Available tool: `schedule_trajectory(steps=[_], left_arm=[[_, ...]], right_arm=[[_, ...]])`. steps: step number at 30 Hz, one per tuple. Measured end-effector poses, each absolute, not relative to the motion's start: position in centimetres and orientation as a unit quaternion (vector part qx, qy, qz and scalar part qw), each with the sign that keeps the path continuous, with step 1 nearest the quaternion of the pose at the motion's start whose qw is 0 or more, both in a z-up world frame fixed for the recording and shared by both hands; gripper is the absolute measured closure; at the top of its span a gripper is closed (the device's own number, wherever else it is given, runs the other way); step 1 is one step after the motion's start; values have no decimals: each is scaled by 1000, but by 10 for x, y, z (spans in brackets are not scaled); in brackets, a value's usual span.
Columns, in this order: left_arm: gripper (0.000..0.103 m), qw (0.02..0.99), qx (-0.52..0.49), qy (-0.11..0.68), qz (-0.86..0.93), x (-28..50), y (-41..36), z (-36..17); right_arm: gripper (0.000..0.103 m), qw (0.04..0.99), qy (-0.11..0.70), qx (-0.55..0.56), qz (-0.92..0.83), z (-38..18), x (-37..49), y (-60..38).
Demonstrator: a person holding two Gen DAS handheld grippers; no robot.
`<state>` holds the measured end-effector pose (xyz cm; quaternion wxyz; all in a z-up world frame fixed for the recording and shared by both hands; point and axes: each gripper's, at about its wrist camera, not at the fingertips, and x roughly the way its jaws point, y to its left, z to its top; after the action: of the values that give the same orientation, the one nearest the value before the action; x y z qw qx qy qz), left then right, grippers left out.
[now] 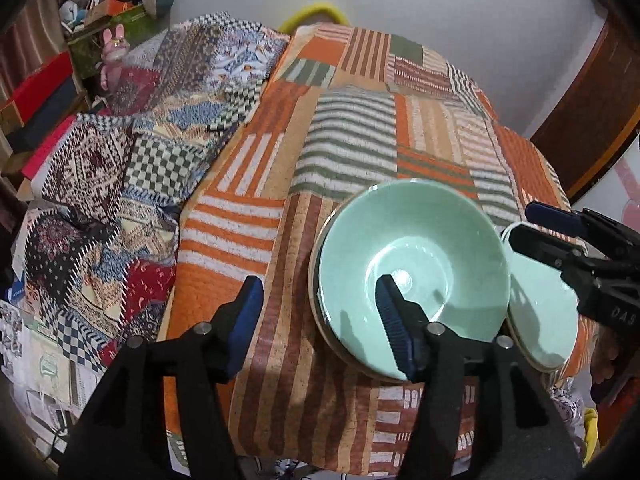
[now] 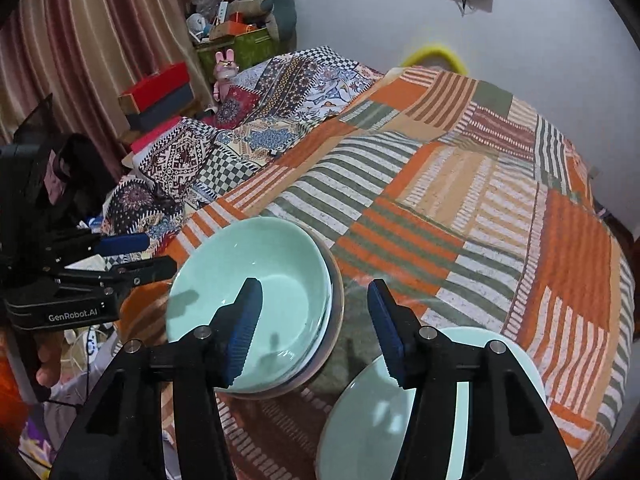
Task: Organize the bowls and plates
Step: 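Lower the mint-green bowl into the spotted white bowl with both tools, then lift the nested bowl stack with both tools and carry it over the plate stack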
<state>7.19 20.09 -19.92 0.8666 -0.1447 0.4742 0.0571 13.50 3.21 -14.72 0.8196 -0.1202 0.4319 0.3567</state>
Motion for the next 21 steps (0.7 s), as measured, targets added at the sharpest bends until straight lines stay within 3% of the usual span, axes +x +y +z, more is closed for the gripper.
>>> schedule_trajectory(steps=[10, 17, 21], left_arm=[[45, 838, -182, 515, 29, 73, 200, -243], [69, 829, -212, 518, -3, 82, 197, -253], [70, 826, -212, 523, -9, 88, 194, -257]], right_arm=[[52, 785, 494, -107, 357, -182, 143, 40], [52, 773, 513, -113, 355, -198, 151, 46], [61, 762, 524, -112, 362, -204, 154, 49]])
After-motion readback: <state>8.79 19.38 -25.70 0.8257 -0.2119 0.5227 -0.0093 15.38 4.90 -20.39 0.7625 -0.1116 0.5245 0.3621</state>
